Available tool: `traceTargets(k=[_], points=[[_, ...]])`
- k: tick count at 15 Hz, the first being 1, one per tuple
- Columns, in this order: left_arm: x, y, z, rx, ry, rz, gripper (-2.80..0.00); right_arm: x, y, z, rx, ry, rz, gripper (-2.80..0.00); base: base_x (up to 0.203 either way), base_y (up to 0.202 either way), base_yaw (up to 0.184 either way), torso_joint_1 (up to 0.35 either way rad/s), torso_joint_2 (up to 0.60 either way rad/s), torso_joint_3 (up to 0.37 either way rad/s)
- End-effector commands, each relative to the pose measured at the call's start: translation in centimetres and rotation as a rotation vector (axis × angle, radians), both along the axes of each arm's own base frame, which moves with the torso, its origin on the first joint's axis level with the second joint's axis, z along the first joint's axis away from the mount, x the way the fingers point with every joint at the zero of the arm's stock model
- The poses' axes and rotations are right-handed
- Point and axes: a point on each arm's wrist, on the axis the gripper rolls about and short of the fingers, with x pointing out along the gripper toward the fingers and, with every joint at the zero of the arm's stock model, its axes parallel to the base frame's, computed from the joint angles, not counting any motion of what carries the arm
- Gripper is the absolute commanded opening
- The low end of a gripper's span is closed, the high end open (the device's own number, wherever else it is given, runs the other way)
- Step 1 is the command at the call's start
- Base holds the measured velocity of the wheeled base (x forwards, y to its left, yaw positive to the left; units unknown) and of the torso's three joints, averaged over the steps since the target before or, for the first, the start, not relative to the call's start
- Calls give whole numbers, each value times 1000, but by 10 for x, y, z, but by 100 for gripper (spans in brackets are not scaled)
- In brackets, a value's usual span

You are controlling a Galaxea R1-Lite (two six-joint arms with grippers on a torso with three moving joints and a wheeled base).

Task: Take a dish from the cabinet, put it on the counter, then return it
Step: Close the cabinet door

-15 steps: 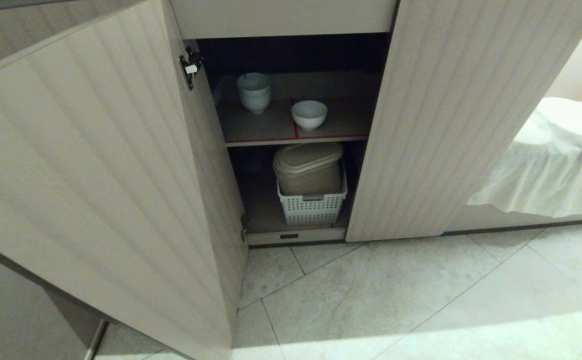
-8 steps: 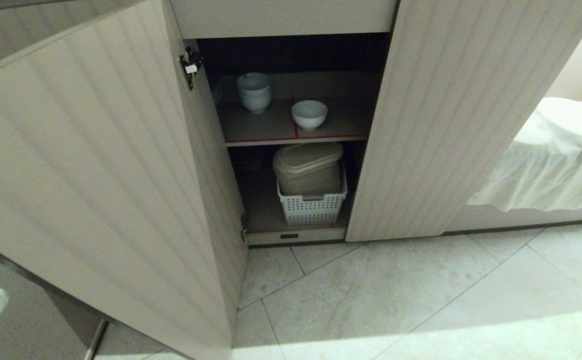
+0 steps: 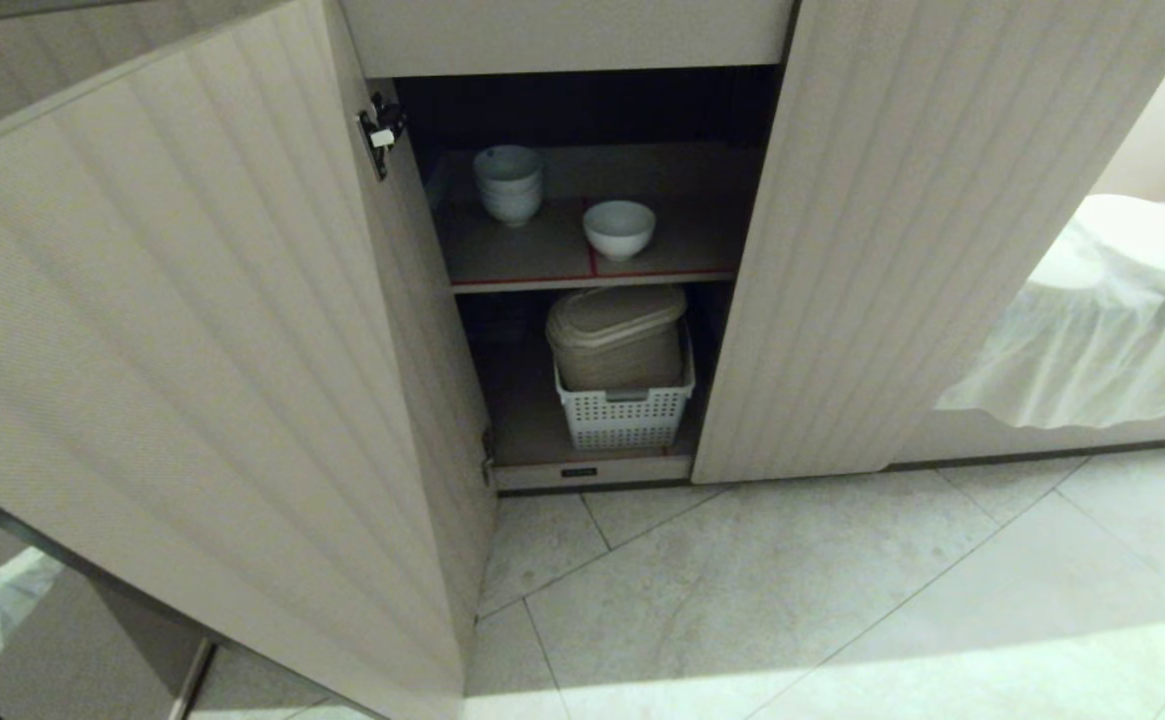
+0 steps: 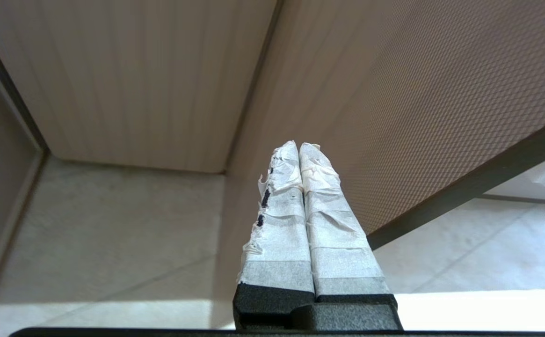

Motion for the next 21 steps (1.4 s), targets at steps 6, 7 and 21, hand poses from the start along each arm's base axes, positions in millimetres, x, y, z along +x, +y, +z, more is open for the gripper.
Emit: traceTargets(k=[6,7,21], points=[[3,-2,-1,-137,38,-61,-280,0,0,0,1,1,0,-280,0,0,0,0,0,0],[3,-2,-3,-157,53,-66,-280,0,0,0,1,0,0,-280,0,0,0,0,0,0],[8,-10,-7,-141,166,-246,-280,0,0,0,1,1,0,-280,0,0,0,0,0,0]])
